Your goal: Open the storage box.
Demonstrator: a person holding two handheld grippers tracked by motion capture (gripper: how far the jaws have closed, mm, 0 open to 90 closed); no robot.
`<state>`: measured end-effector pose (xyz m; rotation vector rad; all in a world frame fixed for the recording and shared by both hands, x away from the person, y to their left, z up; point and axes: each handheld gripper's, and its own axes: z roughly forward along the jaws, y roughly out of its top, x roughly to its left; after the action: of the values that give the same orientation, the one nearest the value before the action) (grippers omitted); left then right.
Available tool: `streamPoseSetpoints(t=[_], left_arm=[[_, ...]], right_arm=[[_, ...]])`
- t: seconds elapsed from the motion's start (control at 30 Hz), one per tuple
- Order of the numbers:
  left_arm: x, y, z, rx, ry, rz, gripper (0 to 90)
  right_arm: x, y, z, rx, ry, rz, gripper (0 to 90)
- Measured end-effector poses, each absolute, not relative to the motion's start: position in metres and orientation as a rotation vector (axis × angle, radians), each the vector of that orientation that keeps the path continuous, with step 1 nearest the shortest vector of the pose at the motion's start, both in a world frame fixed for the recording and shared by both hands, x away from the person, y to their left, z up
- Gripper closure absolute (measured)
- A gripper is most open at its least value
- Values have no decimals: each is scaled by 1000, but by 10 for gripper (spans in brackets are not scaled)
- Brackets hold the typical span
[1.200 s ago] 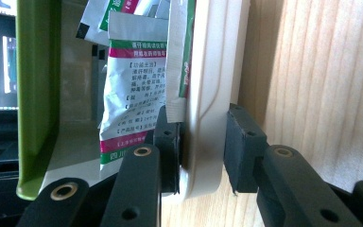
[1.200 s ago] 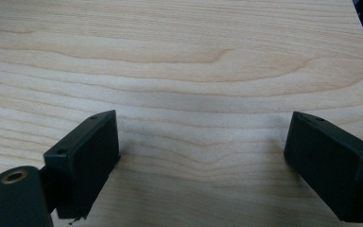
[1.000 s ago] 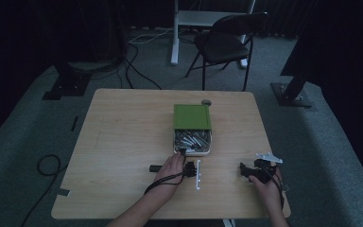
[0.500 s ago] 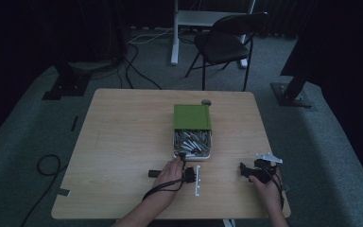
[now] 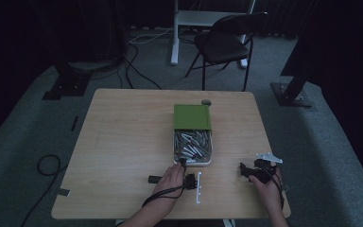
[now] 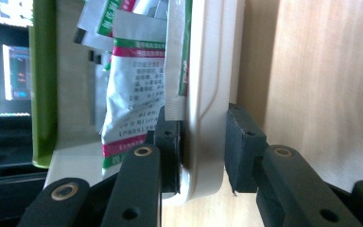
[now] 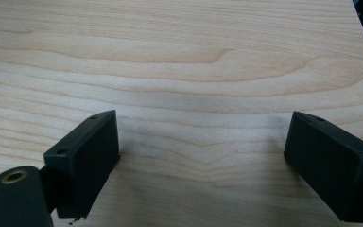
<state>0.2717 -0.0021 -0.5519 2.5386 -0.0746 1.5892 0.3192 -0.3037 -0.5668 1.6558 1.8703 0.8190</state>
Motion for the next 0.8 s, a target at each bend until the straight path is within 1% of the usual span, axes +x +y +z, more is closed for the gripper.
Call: streamPoseSetpoints(t=[0.43, 0.63, 0.8], left_arm=[[252, 1, -553, 2549, -95, 1573, 706], [245, 1, -555, 2578, -113, 1567, 705], [242, 0, -554, 2571, -110, 1557, 703]], right_arm=[[319, -304, -567, 1655, 1871, 818, 105], [319, -304, -567, 1656, 1870, 819, 105], [319, -304, -567, 1655, 1871, 818, 104]])
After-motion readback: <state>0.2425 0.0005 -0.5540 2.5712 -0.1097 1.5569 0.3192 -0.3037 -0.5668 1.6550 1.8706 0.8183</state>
